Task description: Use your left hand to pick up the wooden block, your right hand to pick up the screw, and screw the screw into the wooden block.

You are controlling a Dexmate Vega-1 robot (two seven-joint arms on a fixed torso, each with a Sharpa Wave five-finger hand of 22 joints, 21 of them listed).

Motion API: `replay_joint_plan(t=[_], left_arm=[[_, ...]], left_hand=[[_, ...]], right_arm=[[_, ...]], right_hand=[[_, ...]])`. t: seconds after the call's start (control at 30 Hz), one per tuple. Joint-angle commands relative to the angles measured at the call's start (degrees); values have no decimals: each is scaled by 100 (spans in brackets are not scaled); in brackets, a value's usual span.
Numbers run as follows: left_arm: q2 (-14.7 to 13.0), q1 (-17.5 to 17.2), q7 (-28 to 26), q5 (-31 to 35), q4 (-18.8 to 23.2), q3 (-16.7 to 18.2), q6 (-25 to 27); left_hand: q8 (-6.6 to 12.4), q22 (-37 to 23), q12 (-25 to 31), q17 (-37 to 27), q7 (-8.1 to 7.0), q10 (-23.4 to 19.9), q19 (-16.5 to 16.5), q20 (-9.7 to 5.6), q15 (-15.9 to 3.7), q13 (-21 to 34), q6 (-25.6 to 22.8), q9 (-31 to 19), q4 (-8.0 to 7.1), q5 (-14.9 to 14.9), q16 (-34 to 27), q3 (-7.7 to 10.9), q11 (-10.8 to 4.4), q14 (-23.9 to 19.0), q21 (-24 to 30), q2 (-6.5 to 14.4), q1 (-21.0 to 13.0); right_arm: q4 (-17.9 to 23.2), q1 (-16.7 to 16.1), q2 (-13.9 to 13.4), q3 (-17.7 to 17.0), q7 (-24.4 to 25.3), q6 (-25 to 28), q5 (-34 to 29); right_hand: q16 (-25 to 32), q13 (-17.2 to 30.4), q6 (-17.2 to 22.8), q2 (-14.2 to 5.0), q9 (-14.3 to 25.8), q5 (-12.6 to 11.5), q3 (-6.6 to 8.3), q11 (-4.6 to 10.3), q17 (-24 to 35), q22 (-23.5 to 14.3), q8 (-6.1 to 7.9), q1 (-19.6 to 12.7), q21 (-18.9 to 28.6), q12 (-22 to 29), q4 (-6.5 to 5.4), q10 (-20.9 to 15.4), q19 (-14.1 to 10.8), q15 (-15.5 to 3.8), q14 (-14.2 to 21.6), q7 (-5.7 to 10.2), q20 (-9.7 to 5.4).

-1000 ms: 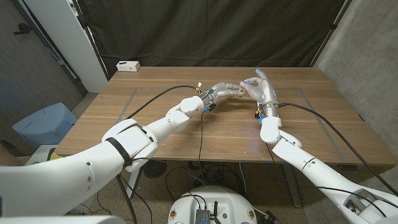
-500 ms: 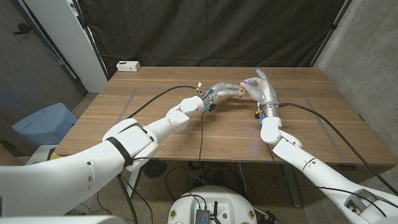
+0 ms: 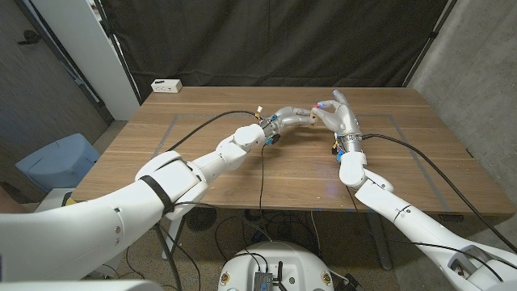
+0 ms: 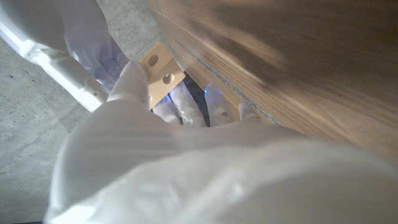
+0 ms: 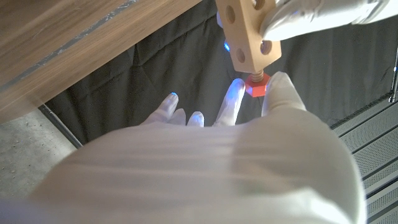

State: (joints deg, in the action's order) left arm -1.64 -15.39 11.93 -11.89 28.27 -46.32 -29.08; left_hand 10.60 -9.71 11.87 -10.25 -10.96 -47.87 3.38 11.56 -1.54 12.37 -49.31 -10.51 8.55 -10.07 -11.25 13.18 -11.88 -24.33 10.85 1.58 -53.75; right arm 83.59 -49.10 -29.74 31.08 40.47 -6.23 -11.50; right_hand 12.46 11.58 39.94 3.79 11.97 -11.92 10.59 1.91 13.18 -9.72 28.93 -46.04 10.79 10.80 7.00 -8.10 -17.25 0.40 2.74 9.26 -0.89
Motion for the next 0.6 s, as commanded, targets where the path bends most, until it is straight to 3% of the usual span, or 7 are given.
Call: replay_joint_plan(t=[0.03, 0.23, 0.6], left_arm=[[-26, -18, -9, 0, 48, -12, -3], [-91, -74, -22, 15, 204, -14, 47], [-113, -33, -47, 46, 168, -14, 29]], left_hand=[[18, -32, 4, -10, 3, 23, 1, 46, 20, 25, -10, -28, -34, -34, -37, 20, -21, -19, 15, 10, 43], [20, -32, 4, -10, 8, 23, 1, 48, 18, 25, -10, -28, -33, -34, -37, 20, -22, -21, 15, 10, 41], [23, -32, 8, -9, 8, 16, 2, 47, 16, 25, -8, -28, -33, -34, -32, 18, -24, -9, 15, 8, 43]], right_arm=[[2, -1, -42, 9, -161, -69, 86], [42, -34, -94, -23, -268, -146, 165], [279, -113, -279, -179, -639, -249, 421]], right_hand=[[-54, 37, -201, 34, 10, -28, -48, -26, 33, -21, -95, 127, -22, -27, -37, 141, 101, 22, -112, -55, 20], [-78, 44, -510, 64, 13, -25, -140, -30, 36, -24, -241, 402, -30, -22, -141, 309, 249, 86, -250, -153, 69], [-129, 49, -973, 116, 2, -27, -254, -169, 38, -23, -493, 750, -57, -28, -248, 612, 574, 202, -561, -340, 245]])
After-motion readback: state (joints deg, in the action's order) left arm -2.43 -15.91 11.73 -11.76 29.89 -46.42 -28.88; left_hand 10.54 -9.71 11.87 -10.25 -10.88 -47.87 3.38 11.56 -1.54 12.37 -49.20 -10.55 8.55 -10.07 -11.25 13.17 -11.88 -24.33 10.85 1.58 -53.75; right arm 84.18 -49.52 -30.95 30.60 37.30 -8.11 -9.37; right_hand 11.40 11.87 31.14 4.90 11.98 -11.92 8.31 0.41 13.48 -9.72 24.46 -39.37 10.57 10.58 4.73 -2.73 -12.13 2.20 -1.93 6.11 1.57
